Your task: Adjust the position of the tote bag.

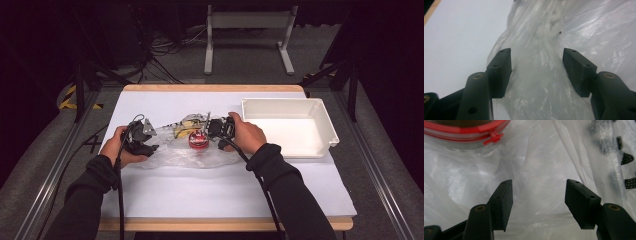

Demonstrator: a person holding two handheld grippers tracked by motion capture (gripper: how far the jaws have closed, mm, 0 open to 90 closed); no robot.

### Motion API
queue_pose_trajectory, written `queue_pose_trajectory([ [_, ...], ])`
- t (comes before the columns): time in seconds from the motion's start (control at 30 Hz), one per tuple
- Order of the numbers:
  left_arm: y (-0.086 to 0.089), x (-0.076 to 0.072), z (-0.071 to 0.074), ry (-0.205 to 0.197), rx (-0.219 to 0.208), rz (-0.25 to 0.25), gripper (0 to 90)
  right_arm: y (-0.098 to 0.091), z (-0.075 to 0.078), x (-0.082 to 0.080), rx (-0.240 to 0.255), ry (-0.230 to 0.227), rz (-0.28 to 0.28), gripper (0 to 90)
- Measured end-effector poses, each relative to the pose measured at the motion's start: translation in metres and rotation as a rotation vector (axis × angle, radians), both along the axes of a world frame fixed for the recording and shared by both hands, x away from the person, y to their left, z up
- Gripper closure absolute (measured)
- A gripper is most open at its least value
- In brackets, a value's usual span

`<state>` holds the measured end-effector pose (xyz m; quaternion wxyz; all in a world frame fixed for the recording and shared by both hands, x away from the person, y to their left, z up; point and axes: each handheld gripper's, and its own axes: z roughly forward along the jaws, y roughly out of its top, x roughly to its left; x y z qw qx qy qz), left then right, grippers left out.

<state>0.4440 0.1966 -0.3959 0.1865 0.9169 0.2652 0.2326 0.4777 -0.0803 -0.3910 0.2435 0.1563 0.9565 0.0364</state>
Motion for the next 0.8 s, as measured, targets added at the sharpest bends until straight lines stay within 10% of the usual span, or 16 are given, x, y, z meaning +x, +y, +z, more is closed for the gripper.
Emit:
queue_pose_trajectory([
  [0.3,0.014,0.007,-0.007,-0.023,0.062,0.062,45.8,-0.003,-0.005,0.006,-0.037,-0.003,-0.036,40.3],
  [0.5,0.028,0.01,-0.01,0.003,0.012,0.087,44.2,-0.005,-0.006,0.006,-0.034,0.015,-0.042,40.9],
  [0.8,0.022,0.003,0.001,-0.07,-0.051,0.045,43.9,-0.005,-0.002,0.002,0.051,0.034,-0.025,35.2],
])
